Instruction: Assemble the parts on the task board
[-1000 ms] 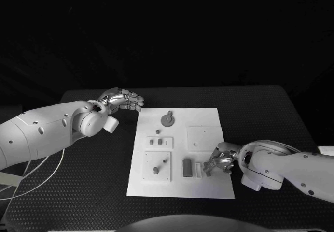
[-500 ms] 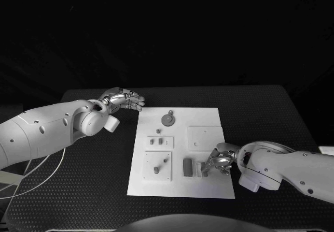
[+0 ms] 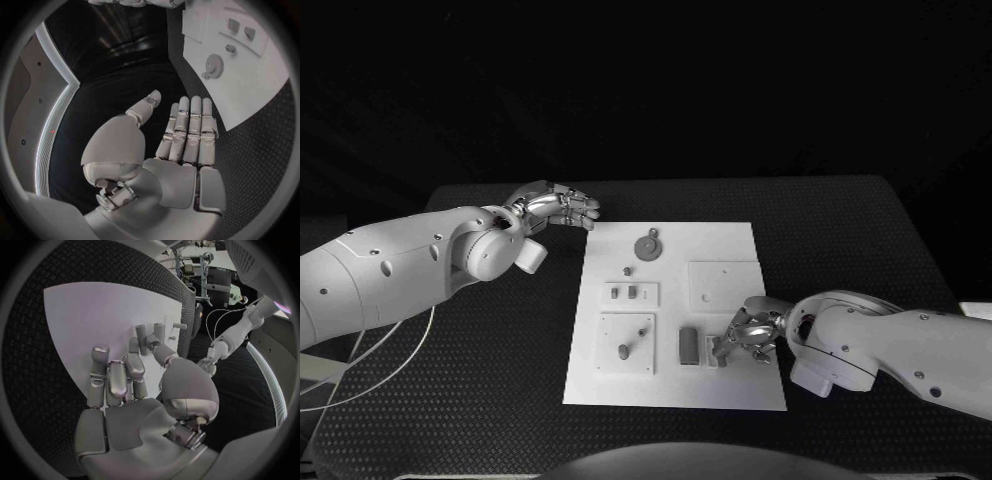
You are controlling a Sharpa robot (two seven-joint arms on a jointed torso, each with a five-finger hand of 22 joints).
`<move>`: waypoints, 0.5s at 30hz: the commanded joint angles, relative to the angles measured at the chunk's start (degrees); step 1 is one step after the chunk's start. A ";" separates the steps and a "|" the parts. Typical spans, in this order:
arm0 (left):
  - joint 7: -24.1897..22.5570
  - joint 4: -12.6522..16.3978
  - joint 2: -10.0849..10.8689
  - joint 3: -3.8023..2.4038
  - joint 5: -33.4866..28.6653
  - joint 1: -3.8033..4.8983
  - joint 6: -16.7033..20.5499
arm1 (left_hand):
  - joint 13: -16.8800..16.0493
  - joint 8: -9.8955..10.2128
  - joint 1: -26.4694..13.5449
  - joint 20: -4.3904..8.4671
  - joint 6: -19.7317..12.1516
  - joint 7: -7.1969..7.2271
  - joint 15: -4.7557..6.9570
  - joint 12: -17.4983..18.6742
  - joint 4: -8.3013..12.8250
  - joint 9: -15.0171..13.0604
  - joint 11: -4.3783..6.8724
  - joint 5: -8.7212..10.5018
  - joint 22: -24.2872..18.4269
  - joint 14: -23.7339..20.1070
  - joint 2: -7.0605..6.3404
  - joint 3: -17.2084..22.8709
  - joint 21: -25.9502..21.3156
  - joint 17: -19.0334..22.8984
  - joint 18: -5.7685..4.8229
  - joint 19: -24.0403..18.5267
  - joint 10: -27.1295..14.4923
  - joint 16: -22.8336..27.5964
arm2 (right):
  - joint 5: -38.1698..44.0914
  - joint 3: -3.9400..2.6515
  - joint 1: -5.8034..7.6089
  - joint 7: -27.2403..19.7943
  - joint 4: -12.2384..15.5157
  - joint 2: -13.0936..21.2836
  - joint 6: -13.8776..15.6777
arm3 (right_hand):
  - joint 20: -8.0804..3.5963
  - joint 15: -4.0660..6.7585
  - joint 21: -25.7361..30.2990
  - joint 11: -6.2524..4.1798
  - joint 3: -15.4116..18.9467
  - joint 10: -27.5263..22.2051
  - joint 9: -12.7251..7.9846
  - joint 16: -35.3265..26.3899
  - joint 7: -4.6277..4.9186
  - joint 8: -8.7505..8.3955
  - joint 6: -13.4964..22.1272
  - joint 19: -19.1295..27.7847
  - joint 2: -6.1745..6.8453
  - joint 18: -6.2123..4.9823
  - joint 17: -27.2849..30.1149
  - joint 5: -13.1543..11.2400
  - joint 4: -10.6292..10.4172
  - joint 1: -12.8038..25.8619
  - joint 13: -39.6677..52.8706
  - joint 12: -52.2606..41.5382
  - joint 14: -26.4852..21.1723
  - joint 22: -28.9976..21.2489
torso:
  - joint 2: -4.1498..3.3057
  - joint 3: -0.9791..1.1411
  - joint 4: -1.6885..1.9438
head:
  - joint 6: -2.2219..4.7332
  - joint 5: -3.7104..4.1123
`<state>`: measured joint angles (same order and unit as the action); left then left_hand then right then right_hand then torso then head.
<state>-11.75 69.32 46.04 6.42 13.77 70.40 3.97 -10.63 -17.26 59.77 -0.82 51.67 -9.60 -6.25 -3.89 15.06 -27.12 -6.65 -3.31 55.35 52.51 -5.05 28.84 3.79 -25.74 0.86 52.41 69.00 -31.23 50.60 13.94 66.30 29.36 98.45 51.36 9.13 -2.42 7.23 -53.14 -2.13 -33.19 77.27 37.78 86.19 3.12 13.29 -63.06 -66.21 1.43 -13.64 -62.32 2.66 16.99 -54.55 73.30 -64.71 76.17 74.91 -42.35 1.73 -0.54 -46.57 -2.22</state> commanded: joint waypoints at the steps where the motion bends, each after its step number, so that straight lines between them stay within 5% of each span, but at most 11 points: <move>1: -0.24 0.16 -0.02 -0.03 0.08 0.03 -0.95 | 0.07 -0.10 -0.69 0.06 -0.28 0.06 -0.24 -0.14 -0.25 0.09 0.04 0.11 -0.09 -0.15 -0.06 -0.11 0.23 -0.07 1.06 -0.28 0.29 0.33 | 1.43 0.01 -0.05 0.08 -0.31 -0.39 -0.29 | -0.33 0.35 -0.18 -0.13 0.29 0.19 0.22 0.07 0.91 0.30 0.40 -0.10 -1.11 -1.36 -0.03 0.20 -0.15 -0.96 -0.09 -0.09 0.53 0.97 | -0.02 0.02 0.03 | 0.02 -0.03; 15: -0.12 0.14 -0.05 -0.03 0.08 0.03 -1.13 | 0.08 -0.10 -0.74 0.04 -0.30 0.05 -0.25 -0.13 -0.31 0.10 0.03 0.11 -0.10 -0.17 -0.06 -0.12 0.22 -0.13 1.05 -0.31 0.28 0.39 | 1.66 0.04 -0.07 -0.06 -1.09 -1.59 -0.96 | -0.32 0.50 -0.09 -0.22 0.61 0.23 0.12 -0.01 0.82 0.41 0.02 -0.24 -0.98 -1.36 -0.03 0.20 -0.29 0.59 -0.12 -0.08 0.61 0.85 | -0.02 0.06 0.01 | -0.14 -0.15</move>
<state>-11.65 69.33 46.07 6.42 13.78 70.40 3.81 -10.64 -17.26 59.78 -0.82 51.67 -9.60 -6.25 -3.89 15.06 -27.07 -6.65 -3.30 55.31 52.51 -5.05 28.84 3.79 -25.79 0.86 52.41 69.00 -31.23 51.57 13.96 66.29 29.48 97.46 49.82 9.01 -2.53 7.23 -53.14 -2.25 -32.80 77.39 37.92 86.19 3.34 13.48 -63.26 -66.34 1.02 -13.63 -62.35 2.60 16.75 -54.16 73.24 -64.71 76.17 74.91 -42.37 1.78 -0.52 -46.67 -2.33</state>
